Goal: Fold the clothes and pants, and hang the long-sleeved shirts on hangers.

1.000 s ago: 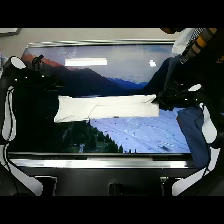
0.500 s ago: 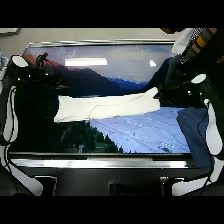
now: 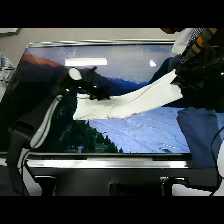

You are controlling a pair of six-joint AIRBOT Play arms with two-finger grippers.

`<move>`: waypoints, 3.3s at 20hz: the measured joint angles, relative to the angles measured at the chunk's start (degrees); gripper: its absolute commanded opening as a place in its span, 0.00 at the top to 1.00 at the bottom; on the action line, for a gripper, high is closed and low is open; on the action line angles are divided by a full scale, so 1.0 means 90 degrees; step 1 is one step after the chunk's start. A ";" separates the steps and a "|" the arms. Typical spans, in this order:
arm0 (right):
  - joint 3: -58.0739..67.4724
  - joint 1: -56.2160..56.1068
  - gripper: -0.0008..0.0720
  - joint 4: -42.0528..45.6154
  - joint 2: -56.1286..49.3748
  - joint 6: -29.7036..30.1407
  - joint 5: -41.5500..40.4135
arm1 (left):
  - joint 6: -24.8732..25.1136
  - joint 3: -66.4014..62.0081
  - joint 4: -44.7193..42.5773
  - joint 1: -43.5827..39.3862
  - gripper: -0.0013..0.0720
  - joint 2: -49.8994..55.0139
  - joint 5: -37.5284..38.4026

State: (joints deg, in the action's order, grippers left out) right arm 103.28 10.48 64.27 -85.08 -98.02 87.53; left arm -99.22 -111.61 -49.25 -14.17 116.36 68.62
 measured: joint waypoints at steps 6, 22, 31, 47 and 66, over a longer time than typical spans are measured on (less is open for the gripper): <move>0.0563 0.0000 0.95 0.0211 0.0510 -0.0408 0.0855 | -0.0699 0.0012 0.1124 -0.1768 0.96 0.0617 -0.1880; 0.0646 -0.1379 0.95 0.0435 0.0321 -0.1661 0.0287 | -0.0396 0.0015 -0.0559 0.0109 0.96 -0.1154 0.0651; 0.0644 -0.3985 0.95 0.1280 -0.1212 -0.3543 -0.1341 | -0.0202 0.0012 -0.1501 0.2348 0.96 -0.2761 0.2317; 0.0646 -0.4418 0.27 0.0639 -0.2106 -0.3373 -0.2038 | 0.0022 0.0015 -0.1603 0.2633 0.96 -0.2922 0.2759; -0.3351 0.0066 0.18 -0.1593 -0.1107 0.1520 -0.1404 | 0.0027 0.0015 -0.1982 0.2645 0.96 -0.2922 0.2919</move>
State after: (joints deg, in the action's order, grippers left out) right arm 73.12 11.07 49.93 -95.04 -84.33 74.89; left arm -98.98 -111.48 -67.09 9.63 90.06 94.89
